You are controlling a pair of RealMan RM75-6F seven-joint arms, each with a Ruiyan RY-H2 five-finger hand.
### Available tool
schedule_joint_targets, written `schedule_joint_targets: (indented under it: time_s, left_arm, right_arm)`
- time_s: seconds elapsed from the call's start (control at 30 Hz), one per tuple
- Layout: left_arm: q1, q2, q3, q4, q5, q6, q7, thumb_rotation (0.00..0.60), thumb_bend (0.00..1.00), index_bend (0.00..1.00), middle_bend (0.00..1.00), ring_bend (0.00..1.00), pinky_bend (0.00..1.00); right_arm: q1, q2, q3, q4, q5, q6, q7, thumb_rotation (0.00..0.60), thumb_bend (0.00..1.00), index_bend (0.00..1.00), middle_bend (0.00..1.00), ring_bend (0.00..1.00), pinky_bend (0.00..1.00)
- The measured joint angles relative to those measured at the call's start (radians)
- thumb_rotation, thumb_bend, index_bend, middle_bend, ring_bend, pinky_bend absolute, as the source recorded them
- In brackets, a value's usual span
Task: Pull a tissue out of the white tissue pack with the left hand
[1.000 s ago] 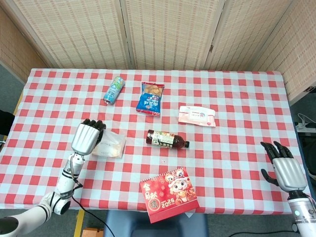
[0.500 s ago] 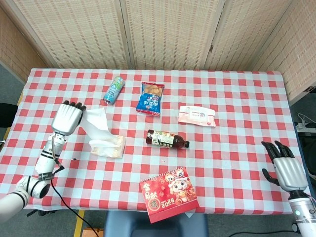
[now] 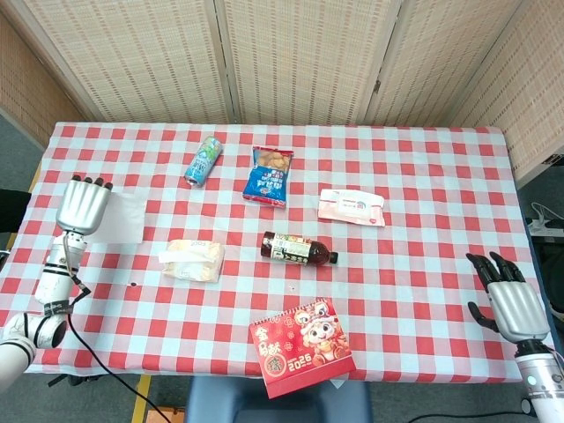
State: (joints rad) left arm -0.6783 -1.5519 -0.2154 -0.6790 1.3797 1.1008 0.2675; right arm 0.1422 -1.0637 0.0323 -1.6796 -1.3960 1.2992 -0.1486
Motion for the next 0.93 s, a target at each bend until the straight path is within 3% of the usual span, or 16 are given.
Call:
schedule_joint_targets:
  time_s: [0.13,0.23,0.3,0.4,0.67,0.8,0.93]
  left_arm:
    - [0.009,-0.019,0.005,0.044,-0.012,0.007,-0.024,0.6,0.61,0.6,0.54,0.59,0.56]
    - [0.012,-0.023,0.009,0.055,-0.007,0.027,-0.031,0.6,0.57,0.43,0.42,0.53,0.56]
    - [0.016,-0.021,0.02,0.056,0.008,0.047,-0.036,0.6,0.5,0.29,0.29,0.43,0.52]
    - [0.026,-0.011,0.033,0.042,0.024,0.07,-0.062,0.6,0.45,0.18,0.18,0.31,0.45]
    - [0.062,0.034,0.048,-0.063,0.023,0.086,-0.12,0.6,0.43,0.1,0.11,0.23,0.38]
    - [0.096,0.075,0.061,-0.188,0.023,0.099,-0.165,0.6,0.43,0.1,0.12,0.23,0.36]
    - [0.16,0.154,0.108,-0.391,0.055,0.141,-0.211,0.6,0.43,0.1,0.13,0.23,0.37]
  right_arm:
    - [0.001,-0.001,-0.001,0.001,0.002,-0.003,-0.004,0.6,0.28,0.09,0.1,0.0,0.11]
    - [0.002,-0.001,-0.004,0.0,0.0,-0.006,-0.008,0.6,0.28,0.09,0.1,0.0,0.11]
    - [0.001,-0.001,-0.005,-0.002,-0.003,-0.003,-0.009,0.6,0.28,0.09,0.1,0.0,0.11]
    - [0.002,-0.001,-0.004,-0.001,0.0,-0.004,-0.008,0.6,0.28,0.09,0.1,0.0,0.11]
    - [0.001,-0.001,-0.005,-0.004,0.001,-0.003,-0.014,0.6,0.28,0.09,0.1,0.0,0.11]
    - [0.003,-0.003,-0.003,-0.002,0.002,-0.004,-0.007,0.6,0.28,0.09,0.1,0.0,0.11]
    - [0.006,-0.008,0.003,0.002,0.016,-0.009,-0.007,0.6,0.28,0.09,0.1,0.0,0.11]
